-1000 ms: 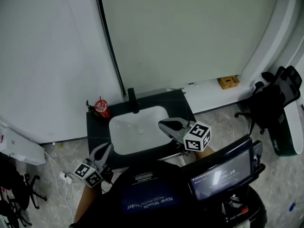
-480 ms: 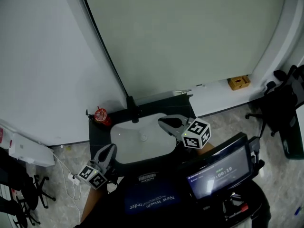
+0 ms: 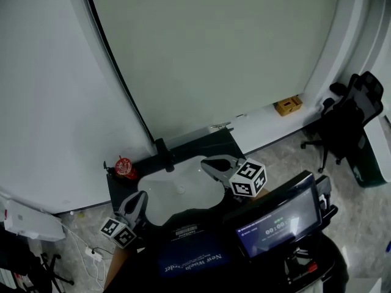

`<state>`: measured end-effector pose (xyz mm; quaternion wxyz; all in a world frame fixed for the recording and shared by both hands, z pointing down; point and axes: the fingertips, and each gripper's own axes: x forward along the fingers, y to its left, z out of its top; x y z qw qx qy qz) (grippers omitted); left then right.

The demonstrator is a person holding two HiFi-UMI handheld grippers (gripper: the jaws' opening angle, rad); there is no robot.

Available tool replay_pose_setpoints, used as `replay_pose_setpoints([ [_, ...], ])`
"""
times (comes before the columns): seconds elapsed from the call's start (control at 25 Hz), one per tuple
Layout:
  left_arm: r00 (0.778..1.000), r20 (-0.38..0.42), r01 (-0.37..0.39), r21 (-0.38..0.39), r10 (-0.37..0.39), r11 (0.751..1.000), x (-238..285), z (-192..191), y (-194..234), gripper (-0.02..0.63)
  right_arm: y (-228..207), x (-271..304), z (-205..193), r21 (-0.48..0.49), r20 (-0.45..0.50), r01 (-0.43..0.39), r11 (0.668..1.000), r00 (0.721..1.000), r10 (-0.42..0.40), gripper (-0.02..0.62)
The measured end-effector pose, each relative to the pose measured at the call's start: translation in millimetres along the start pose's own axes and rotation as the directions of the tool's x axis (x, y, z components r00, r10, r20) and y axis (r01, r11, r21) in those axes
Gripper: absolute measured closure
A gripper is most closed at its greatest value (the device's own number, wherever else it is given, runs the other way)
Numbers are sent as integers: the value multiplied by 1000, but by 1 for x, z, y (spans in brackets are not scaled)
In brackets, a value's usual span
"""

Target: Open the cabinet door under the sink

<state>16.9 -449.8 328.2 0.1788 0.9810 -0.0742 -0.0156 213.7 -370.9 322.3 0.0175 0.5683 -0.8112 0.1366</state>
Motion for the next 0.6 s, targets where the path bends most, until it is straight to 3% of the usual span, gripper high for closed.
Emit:
replay_pose_setpoints([
  [0.6,1000,-11,16,-12,-16,1000,3,-7,-2,606,6,6,-1,-40,-32,-23,999,999,21,597],
])
